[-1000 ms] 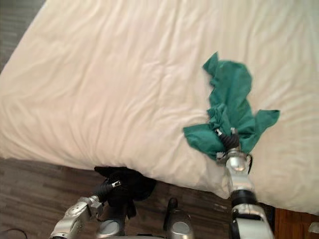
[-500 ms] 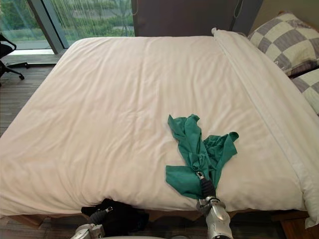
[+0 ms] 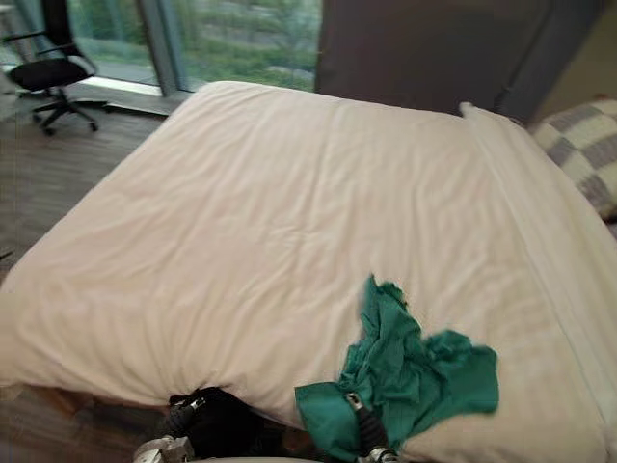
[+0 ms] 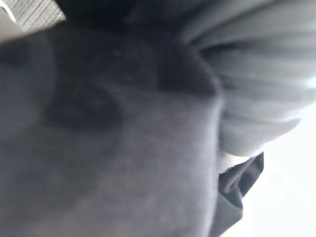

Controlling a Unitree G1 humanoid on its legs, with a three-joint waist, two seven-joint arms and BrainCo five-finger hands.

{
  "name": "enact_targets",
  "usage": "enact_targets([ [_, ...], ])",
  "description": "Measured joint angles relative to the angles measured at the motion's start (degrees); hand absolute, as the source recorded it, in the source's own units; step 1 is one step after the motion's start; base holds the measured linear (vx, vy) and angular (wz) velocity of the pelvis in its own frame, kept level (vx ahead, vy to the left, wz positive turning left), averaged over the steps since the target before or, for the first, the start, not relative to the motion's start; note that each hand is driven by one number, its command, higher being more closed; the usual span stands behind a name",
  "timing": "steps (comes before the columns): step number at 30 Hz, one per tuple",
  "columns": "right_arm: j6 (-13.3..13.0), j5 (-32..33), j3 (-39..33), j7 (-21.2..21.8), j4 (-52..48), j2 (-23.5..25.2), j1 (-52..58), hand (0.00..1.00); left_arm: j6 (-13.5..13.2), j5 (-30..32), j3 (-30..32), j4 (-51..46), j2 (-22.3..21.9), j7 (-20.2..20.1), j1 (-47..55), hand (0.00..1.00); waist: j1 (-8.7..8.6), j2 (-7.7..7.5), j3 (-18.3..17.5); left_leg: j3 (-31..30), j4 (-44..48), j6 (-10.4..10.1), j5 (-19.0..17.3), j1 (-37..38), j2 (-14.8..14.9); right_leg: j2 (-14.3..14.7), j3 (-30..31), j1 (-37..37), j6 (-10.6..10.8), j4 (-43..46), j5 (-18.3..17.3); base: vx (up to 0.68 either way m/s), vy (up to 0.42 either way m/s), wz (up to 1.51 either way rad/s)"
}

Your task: Tidy the bed and pick cloth on bed and put in laundry

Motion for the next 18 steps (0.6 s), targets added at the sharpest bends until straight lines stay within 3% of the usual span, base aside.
enact_targets([
  [2,1.03,-0.32,1.5,0.62,-0.31,-0.06,-0.09,1.0,-0.76,-1.7,-0.32,-1.88,-0.13,0.35,1.17,1.0,0.19,0.13,-0.58,-3.61,0.06,1.09,0.72,-1.21,-0.61,0.13,-0.55,0.13,-1.06,0.44,-0.17,0.14,-0.085,1.05],
  [3,1.52,-0.32,1.86,0.6,-1.06,-0.26,0.02,1.0,-1.0,-3.34,-0.19,-3.05,-0.61,0.74,1.83,1.0,0.49,0.41,-0.67,-5.81,0.34,1.05,1.58,-2.5,-1.48,0.5,-1.23,1.17,-3.18,-2.85,-2.49,0.13,-0.11,1.03],
  [4,1.52,-0.32,1.95,0.58,-1.32,-0.44,0.01,1.0,-0.99,-3.98,-0.18,-3.71,-0.68,0.72,2.19,1.0,0.71,0.44,-0.64,-6.89,0.35,1.15,2.01,-3.04,-2.18,0.6,-2.0,2.03,-3.77,-4.95,-2.56,0.09,-0.095,0.93],
  [9,-0.66,-1.43,2.43,-0.87,-2.05,-3.58,1.52,1.0,-1.23,-6.29,-0.22,-7.99,-2.35,0.55,4.31,1.0,1.8,1.59,-0.16,-13.22,0.41,2.62,7.23,-6.93,-5.75,1.72,-10.08,6.15,-2.69,-10.08,-2.01,0.05,-0.132,1.18],
  [12,-1.23,-1.44,2.22,-2.5,-2.22,-3.53,1.9,1.0,-1.15,-7.92,-0.27,-11.03,-3.24,-0.21,4.65,1.0,3.59,1.85,0.56,-8.47,0.43,8.23,16.23,-10.53,-8.26,2.73,-17.19,6.49,0.12,-10.47,0.13,-0.05,-0.051,1.42],
  [13,-1.33,-1.45,1.49,-2.98,-3.25,-3.67,2.16,1.0,-1.25,-7.92,-0.32,-12.36,-4.47,-0.73,5.06,1.0,4.08,3.36,2.01,-5.49,0.49,10.04,18.49,-10.58,-8.76,3.91,-20.35,7.08,0.08,-8.86,1.32,-0.09,0.026,1.55],
  [14,-1.52,-1.44,1.32,-3.04,-4.36,-4.23,2.36,1.0,-1.42,-7.73,-0.4,-13.34,-5.58,-0.99,5.55,1.0,4.07,5.73,3.05,-3.72,0.87,9.7,18.81,-10.55,-8.18,4.91,-22.26,6.36,-0.12,-4.75,1.67,-0.19,0.059,2.18],
  [15,-1.97,-1.95,1.85,-3.0,-5.66,-5.05,2.14,1.0,-2.36,-7.52,-0.34,-14.02,-7.91,-1.93,5.95,1.0,3.85,7.81,4.08,-3.62,1.13,9.35,19.11,-11.19,-8.77,5.92,-22.21,5.64,-3.63,-9.98,-5.17,-0.18,0.053,1.83],
  [16,-2.04,-2.24,2.18,-3.0,-6.24,-5.34,1.91,1.0,-2.57,-7.52,-0.39,-14.4,-7.73,-1.9,5.65,1.0,4.14,7.22,4.36,-2.89,1.58,9.74,16.74,-11.57,-9.6,5.3,-23.53,6.29,-3.46,-13.18,-6.83,-0.19,0.056,1.52],
  [17,-2.03,-2.74,2.19,-3.03,-6.64,-5.61,1.53,1.0,-2.61,-7.52,-0.7,-14.5,-7.88,-1.85,5.87,1.0,4.97,7.54,4.47,2.34,5.71,10.08,7.7,-12.31,-9.26,5.37,-25.82,8.09,-2.04,-17.22,-9.61,-0.07,0.034,1.1],
  [18,-1.22,-3.17,1.84,-3.37,-5.38,-5.98,-0.39,1.0,-2.2,-7.28,-1.42,-12.59,-8.19,-0.99,5.15,1.0,4.45,8.67,5.49,9.12,12.52,12.55,1.07,-14.13,-7.58,4.24,-30.17,8.95,-1.79,-16.42,-8.75,-0.03,0.063,0.83],
])
